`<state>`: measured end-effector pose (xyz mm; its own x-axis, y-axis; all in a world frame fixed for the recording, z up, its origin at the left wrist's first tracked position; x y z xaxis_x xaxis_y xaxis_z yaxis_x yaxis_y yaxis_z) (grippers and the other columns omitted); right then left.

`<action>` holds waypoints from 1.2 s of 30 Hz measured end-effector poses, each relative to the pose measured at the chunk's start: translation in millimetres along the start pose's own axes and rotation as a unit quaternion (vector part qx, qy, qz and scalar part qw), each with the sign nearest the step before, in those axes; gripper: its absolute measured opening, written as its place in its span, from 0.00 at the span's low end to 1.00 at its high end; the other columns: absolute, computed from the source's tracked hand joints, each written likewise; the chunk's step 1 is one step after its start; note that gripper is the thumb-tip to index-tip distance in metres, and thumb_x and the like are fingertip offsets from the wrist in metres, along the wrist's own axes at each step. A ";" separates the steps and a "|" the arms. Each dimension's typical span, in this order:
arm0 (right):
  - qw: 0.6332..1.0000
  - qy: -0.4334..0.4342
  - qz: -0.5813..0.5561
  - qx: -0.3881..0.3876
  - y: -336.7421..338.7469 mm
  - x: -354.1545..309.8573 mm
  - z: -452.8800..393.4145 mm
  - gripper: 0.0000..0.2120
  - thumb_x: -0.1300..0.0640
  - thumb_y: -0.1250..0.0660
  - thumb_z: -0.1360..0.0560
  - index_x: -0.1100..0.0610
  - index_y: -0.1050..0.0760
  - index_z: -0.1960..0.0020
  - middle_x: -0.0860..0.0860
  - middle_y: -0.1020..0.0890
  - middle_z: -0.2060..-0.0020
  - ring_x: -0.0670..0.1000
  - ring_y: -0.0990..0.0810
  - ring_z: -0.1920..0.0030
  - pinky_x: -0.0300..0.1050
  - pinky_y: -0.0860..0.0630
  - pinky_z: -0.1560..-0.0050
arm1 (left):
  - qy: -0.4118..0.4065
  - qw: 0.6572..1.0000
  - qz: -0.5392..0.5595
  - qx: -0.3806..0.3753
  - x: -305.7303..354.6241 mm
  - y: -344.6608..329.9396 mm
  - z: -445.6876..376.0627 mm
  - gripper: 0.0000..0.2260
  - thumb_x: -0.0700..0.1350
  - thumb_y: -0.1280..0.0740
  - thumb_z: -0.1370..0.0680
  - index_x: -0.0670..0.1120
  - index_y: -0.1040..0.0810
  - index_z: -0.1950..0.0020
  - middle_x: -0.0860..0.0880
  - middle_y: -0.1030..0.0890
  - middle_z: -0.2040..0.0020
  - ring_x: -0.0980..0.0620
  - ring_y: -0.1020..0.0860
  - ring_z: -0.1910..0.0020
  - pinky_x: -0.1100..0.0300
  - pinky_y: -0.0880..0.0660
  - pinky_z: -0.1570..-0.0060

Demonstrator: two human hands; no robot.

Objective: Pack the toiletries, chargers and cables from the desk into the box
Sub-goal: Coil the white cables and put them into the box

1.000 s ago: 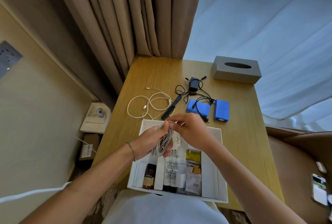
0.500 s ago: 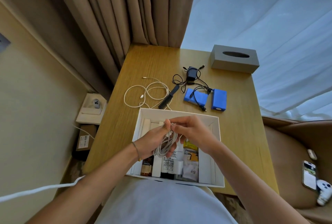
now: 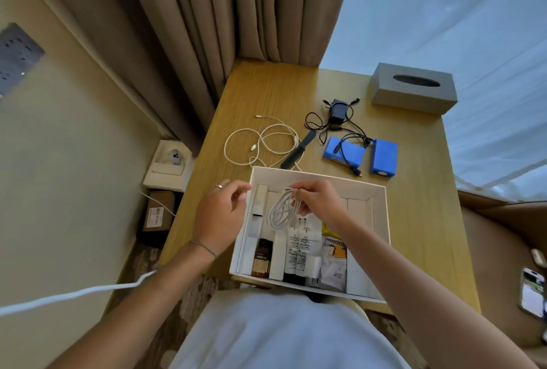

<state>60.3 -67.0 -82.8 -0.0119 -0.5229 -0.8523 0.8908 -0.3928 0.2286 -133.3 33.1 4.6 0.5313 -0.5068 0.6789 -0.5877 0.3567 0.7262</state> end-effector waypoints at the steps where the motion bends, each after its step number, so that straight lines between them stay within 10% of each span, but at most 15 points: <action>1: 1.000 -0.009 0.011 0.005 -5.5 4.4 -6.1 0.11 0.65 0.33 0.21 0.54 0.15 0.52 0.57 0.15 0.64 0.48 0.21 0.71 0.42 0.19 0.67 | -0.022 0.999 -0.022 -0.012 3.6 -1.2 2.5 0.09 0.39 0.34 0.20 0.48 0.17 0.44 0.54 0.19 0.55 0.53 0.22 0.58 0.52 0.21 0.61; 6: 0.995 -0.042 0.085 0.036 -24.3 19.8 -24.1 0.08 0.62 0.33 0.23 0.56 0.14 0.52 0.57 0.14 0.67 0.48 0.20 0.73 0.43 0.22 0.71 | -0.119 0.980 -0.097 -0.124 26.7 -27.3 18.4 0.08 0.40 0.34 0.20 0.47 0.16 0.45 0.51 0.16 0.52 0.53 0.20 0.53 0.60 0.21 0.58; 11: 0.986 -0.061 0.139 0.074 -32.0 21.7 -29.2 0.10 0.60 0.34 0.26 0.62 0.15 0.59 0.58 0.15 0.68 0.53 0.17 0.68 0.49 0.19 0.65 | -0.020 0.949 -0.141 -0.280 19.8 -80.8 25.1 0.15 0.48 0.38 0.18 0.45 0.24 0.34 0.47 0.26 0.31 0.48 0.25 0.36 0.54 0.24 0.40; 16: 0.979 -0.068 0.162 0.104 -34.6 21.1 -28.1 0.07 0.57 0.30 0.26 0.59 0.15 0.58 0.55 0.14 0.65 0.56 0.15 0.60 0.53 0.17 0.53 | 0.077 0.894 -0.188 -0.399 9.8 -118.5 29.1 0.12 0.45 0.41 0.19 0.42 0.25 0.39 0.40 0.21 0.42 0.44 0.24 0.53 0.54 0.28 0.57; 28: 0.980 -0.044 0.134 0.138 -29.2 33.1 -4.8 0.17 0.64 0.29 0.29 0.58 0.16 0.41 0.54 0.12 0.54 0.54 0.14 0.54 0.52 0.17 0.48 | 0.139 0.919 -0.155 -0.335 -5.4 -142.5 29.5 0.17 0.45 0.42 0.23 0.46 0.25 0.36 0.43 0.21 0.40 0.41 0.30 0.34 0.49 0.33 0.34; 36: 0.971 -0.024 0.196 0.136 -32.7 24.9 -9.9 0.04 0.62 0.28 0.28 0.56 0.18 0.61 0.52 0.15 0.67 0.53 0.16 0.63 0.49 0.18 0.58 | 0.211 0.956 -0.013 -0.202 -8.2 -114.8 28.4 0.15 0.42 0.41 0.20 0.45 0.19 0.38 0.42 0.24 0.36 0.39 0.25 0.38 0.48 0.27 0.38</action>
<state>35.4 -59.7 -116.1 0.2758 -0.7046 -0.6538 0.6783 -0.3392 0.6518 -87.5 -26.0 -87.5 0.7918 -0.1875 0.5813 -0.3322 0.6664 0.6675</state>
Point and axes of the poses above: each hand's wrist, its own z-axis away from the middle knuckle, its own y-axis out of the back of the hand, x = y × z, the point moved 9 cm from there along -z, towards the middle knuckle
